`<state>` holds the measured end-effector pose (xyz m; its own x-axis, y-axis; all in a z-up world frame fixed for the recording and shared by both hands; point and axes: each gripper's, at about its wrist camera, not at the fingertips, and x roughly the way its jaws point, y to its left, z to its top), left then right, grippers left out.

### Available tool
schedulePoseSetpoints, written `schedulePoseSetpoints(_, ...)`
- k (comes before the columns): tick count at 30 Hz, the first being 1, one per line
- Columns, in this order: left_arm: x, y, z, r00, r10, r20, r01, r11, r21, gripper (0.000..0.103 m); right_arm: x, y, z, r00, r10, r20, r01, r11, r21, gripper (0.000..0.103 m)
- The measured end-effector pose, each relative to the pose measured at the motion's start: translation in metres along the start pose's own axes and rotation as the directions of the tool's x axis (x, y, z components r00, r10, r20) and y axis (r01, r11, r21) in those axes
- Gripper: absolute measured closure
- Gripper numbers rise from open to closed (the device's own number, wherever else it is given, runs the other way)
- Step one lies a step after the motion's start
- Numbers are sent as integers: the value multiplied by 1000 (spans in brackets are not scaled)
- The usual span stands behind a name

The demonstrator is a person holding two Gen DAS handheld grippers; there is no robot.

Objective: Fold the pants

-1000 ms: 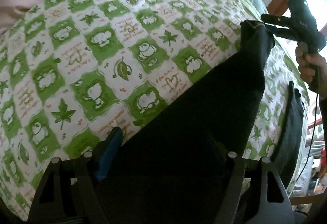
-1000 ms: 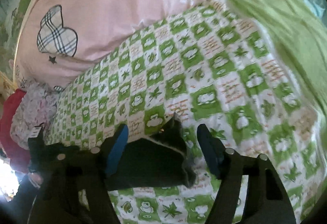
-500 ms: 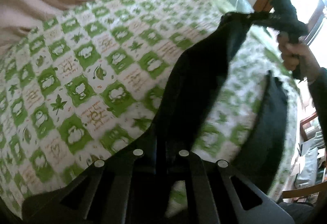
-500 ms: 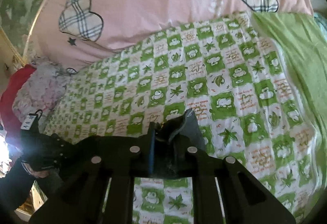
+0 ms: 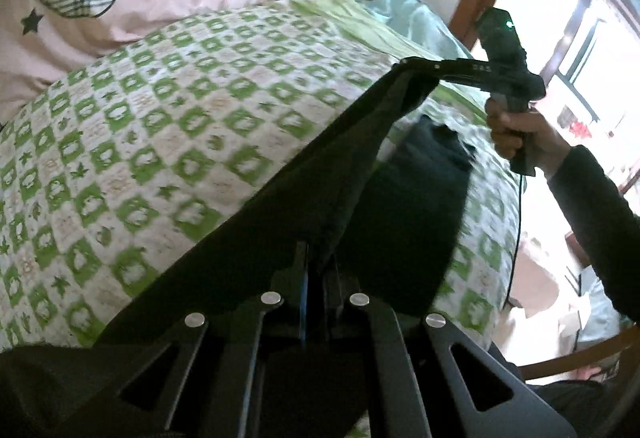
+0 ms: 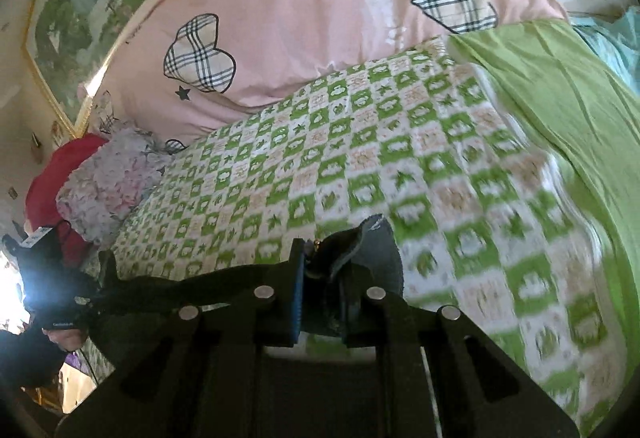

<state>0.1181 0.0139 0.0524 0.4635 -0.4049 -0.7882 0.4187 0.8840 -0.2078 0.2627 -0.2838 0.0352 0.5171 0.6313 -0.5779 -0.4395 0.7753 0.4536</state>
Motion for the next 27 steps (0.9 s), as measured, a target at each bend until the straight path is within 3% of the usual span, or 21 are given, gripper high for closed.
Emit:
schedulePoseSetpoints(4, 3, -23, -17, 1000, 6, -8, -6, 1000, 29, 100, -21, -7, -24, 999, 18, 46, -20, 999, 39, 88)
schedulePoseSetpoints(12, -1, -30, -42, 1000, -26, -5, 26, 1000, 13, 100, -62, -7, -74, 991, 6, 136, -18, 996, 85, 89)
schedulePoseSetpoints(19, 24, -34, -63, 997, -35, -69, 35, 999, 8, 99, -52, -18, -110, 995, -92, 43, 86, 988, 131, 89)
schedulePoseSetpoints(22, 32, -35, -72, 995, -27, -92, 27, 1000, -4, 97, -50, -15, -118, 987, -163, 2, 162, 980, 112, 80)
schedulePoseSetpoints(24, 30, -36, -76, 996, -31, -88, 30, 999, -12, 94, -57, -10, -119, 979, -202, 20, 198, 974, 114, 66)
schedulePoseSetpoints(25, 29, -35, -77, 995, -39, -87, 37, 999, -21, 93, -62, -7, -119, 969, -246, 26, 242, 964, 111, 48)
schedulePoseSetpoints(26, 27, -34, -79, 995, -47, -86, 44, 998, -33, 90, -66, -5, -119, 957, -287, 29, 283, 953, 110, 37)
schedulePoseSetpoints(27, 24, -34, -80, 995, -50, -82, 47, 998, -43, 88, -72, -1, -119, 945, -322, 47, 316, 943, 105, 37)
